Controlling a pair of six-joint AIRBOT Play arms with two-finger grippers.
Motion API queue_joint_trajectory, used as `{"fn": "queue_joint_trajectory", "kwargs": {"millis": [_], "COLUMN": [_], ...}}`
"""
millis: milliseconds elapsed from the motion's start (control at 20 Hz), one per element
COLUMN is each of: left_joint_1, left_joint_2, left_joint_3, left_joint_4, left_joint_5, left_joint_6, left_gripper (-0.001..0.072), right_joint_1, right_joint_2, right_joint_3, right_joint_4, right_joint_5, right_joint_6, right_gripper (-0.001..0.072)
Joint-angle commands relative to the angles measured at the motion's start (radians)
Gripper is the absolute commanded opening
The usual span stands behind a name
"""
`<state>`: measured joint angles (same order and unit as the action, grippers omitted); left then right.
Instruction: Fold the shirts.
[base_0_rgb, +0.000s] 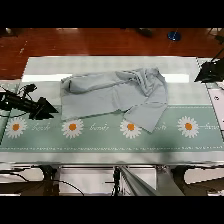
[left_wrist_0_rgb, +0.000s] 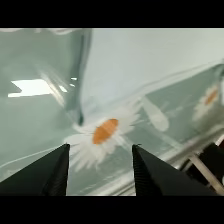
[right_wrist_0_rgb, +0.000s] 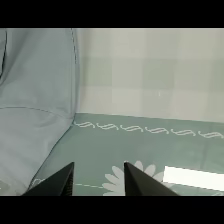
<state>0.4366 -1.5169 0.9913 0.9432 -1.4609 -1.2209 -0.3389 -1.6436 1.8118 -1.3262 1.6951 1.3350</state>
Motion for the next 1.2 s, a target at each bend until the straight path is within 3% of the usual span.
{"fn": "queue_joint_trajectory", "kwargs": {"millis": [0,400,750,900,950,1150], "left_joint_1": [-0.005,-0.180,-0.285,-0.293,-0.293,-0.293], "left_joint_2": [0.011,-0.013,-0.074,-0.074,-0.074,-0.071], "left_joint_3": [-0.006,-0.006,-0.006,-0.006,-0.006,-0.006], "left_joint_4": [0.081,0.078,0.060,0.060,0.060,0.060], "left_joint_5": [0.060,0.193,0.192,0.198,0.197,0.193], "left_joint_6": [-0.023,-0.059,-0.101,-0.099,-0.089,-0.074], "left_gripper": [0.0464,0.0464,0.0454,0.0092,0.0031,0.0031], "right_joint_1": [-0.001,-0.001,-0.001,-0.001,-0.001,-0.004], "right_joint_2": [0.000,0.000,0.000,0.000,0.000,0.000], "right_joint_3": [-0.002,-0.002,-0.002,-0.002,-0.002,-0.002], "right_joint_4": [0.035,0.053,0.053,0.054,0.053,0.046], "right_joint_5": [-0.020,-0.035,-0.035,-0.034,-0.034,-0.036], "right_joint_6": [-0.005,-0.013,-0.020,-0.020,-0.020,-0.020], "right_gripper": [0.0378,0.0377,0.0356,0.0356,0.0356,0.0356]}}
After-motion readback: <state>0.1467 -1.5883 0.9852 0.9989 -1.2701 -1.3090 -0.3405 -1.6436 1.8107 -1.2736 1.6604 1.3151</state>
